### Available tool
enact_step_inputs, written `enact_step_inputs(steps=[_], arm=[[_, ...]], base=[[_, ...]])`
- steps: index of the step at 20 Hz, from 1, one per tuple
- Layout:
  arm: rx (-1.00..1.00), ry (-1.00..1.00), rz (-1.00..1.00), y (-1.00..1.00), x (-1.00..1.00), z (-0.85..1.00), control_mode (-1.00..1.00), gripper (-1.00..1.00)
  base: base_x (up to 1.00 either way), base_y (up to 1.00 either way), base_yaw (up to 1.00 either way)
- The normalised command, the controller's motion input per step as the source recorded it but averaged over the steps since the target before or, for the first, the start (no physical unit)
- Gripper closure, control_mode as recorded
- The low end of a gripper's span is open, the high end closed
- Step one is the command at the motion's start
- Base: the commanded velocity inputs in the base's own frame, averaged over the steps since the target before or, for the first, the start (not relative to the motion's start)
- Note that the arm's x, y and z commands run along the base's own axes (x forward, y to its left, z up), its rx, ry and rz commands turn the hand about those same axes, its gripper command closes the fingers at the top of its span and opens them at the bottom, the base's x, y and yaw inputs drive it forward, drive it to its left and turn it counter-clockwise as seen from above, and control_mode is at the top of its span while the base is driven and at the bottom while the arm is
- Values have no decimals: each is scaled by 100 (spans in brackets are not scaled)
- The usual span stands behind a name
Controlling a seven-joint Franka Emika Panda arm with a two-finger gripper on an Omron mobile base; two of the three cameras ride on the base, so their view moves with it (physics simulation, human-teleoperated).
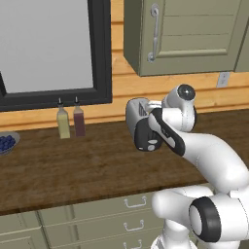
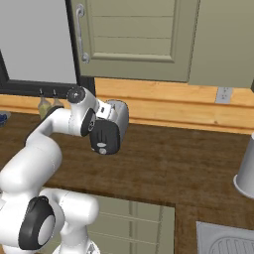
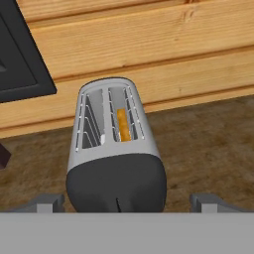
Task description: Start the toaster. Once the lever pops up, take the bread to the plate on the dining counter.
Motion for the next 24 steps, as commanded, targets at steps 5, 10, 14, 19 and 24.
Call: enact_step_inputs(steps=[5,10,14,19,24], arm=[[0,0,0,0,0,0,-100,-100],[0,0,0,0,0,0,-100,-100],[0,0,0,0,0,0,-100,-100],[0,0,0,0,0,0,-100,-100],[0,0,0,0,0,0,-100,-100]], base=[[0,0,0],[0,0,0],[0,0,0],[0,0,0],[0,0,0]])
